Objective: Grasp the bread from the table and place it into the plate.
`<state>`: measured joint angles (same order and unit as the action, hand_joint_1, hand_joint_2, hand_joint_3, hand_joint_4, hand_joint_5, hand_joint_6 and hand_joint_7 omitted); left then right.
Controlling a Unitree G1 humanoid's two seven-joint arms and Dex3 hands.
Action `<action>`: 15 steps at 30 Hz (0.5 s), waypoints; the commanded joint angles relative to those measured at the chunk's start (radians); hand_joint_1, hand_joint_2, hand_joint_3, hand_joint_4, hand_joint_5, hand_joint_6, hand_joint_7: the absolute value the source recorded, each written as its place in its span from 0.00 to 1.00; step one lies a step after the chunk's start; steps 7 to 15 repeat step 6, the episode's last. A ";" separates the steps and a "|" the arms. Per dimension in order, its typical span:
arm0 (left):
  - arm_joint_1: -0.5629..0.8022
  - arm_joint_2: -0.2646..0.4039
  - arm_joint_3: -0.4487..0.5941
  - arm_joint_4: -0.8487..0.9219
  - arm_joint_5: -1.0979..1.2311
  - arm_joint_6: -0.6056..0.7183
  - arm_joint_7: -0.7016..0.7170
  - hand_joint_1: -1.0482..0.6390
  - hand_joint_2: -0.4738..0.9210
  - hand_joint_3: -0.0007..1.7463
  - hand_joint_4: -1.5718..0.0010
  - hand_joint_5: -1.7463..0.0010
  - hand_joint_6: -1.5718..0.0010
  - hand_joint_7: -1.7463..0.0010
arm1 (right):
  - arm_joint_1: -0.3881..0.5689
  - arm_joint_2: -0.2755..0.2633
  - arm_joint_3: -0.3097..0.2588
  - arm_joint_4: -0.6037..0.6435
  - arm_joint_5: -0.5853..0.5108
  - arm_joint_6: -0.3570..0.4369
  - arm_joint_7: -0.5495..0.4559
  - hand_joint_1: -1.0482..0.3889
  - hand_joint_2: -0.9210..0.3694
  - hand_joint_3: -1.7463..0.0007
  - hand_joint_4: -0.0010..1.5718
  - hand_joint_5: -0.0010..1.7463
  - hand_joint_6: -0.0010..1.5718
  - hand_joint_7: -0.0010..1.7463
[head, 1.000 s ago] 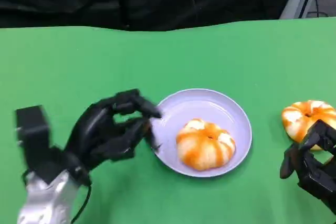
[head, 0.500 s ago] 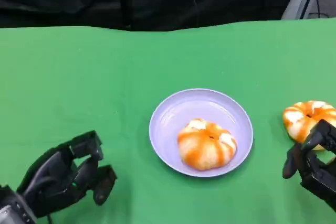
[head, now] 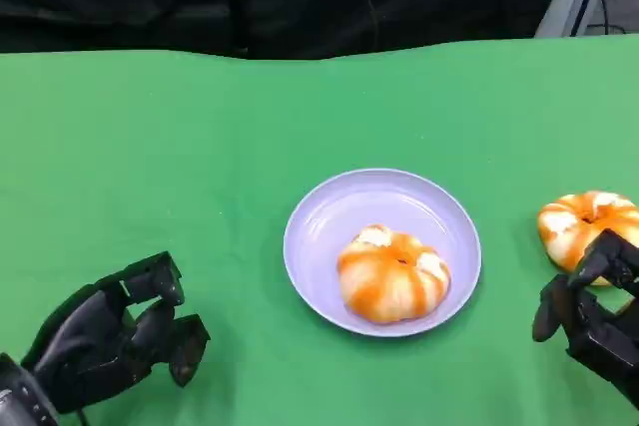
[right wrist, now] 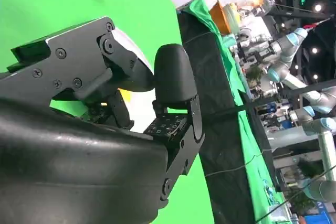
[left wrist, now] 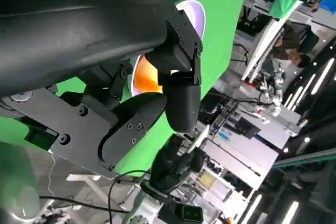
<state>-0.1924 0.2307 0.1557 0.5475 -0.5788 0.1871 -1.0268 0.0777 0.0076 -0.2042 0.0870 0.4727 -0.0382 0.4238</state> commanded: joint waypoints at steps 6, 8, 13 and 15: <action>-0.025 0.008 0.026 0.034 -0.008 0.033 -0.059 0.54 0.78 0.55 0.47 0.00 0.51 0.00 | 0.003 -0.007 -0.007 -0.008 -0.003 -0.011 -0.007 0.67 0.22 0.41 0.51 1.00 0.46 0.89; -0.025 0.008 0.026 0.034 -0.008 0.033 -0.059 0.54 0.78 0.55 0.47 0.00 0.51 0.00 | 0.003 -0.007 -0.007 -0.008 -0.003 -0.011 -0.007 0.67 0.22 0.41 0.51 1.00 0.46 0.89; -0.025 0.008 0.026 0.034 -0.008 0.033 -0.059 0.54 0.78 0.55 0.47 0.00 0.51 0.00 | 0.003 -0.007 -0.007 -0.008 -0.003 -0.011 -0.007 0.67 0.22 0.41 0.51 1.00 0.46 0.89; -0.025 0.008 0.026 0.034 -0.008 0.033 -0.059 0.54 0.78 0.55 0.47 0.00 0.51 0.00 | 0.003 -0.007 -0.007 -0.008 -0.003 -0.011 -0.007 0.67 0.22 0.41 0.51 1.00 0.46 0.89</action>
